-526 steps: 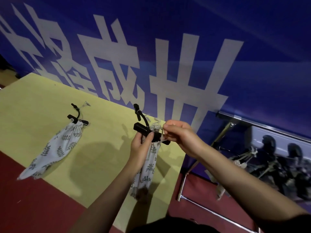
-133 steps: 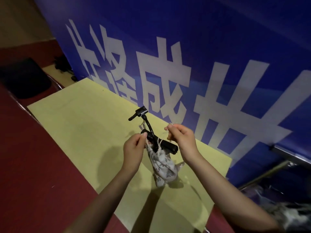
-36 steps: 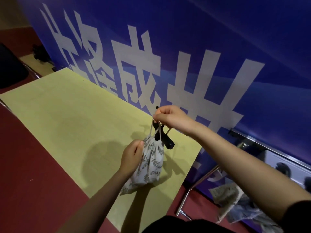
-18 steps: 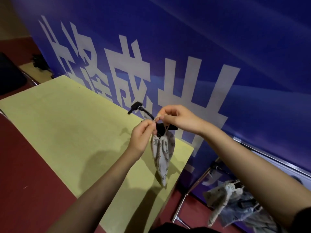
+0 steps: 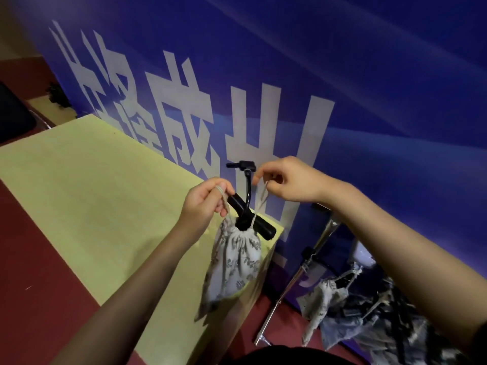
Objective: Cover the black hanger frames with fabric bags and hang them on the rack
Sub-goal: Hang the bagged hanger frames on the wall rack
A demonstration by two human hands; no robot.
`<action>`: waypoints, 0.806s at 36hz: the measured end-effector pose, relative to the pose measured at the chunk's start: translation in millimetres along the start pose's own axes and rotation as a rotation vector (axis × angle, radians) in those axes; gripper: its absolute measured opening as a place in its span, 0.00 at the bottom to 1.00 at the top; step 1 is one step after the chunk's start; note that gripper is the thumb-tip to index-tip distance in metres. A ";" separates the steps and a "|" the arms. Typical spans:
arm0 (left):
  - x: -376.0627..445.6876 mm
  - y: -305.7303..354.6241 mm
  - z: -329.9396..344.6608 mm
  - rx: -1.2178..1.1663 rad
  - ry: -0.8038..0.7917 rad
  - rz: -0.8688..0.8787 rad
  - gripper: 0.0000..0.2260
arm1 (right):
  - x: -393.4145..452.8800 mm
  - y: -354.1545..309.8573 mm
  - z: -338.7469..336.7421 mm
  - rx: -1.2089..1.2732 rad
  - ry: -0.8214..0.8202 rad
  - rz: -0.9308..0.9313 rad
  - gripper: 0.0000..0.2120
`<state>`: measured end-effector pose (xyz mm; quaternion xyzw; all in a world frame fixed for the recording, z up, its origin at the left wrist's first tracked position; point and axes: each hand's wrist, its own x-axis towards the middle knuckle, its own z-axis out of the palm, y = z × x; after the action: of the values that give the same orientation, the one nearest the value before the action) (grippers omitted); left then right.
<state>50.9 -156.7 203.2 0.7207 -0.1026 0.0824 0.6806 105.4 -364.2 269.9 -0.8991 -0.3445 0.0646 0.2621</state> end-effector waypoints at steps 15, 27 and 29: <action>10.6 20.9 -23.2 0.221 -0.333 -0.007 0.11 | -2.9 21.9 21.1 -0.522 0.262 0.010 0.13; 9.2 18.1 -66.8 0.260 -0.294 0.102 0.12 | 43.1 -17.2 63.1 0.457 0.503 0.377 0.15; 9.1 19.3 -73.5 0.251 -0.308 0.094 0.12 | 50.9 -27.2 70.9 0.623 0.489 0.378 0.15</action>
<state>56.2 -84.7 228.5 0.7982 -0.2279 0.0153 0.5573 106.8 -283.7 226.7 -0.8132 -0.0660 -0.0023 0.5783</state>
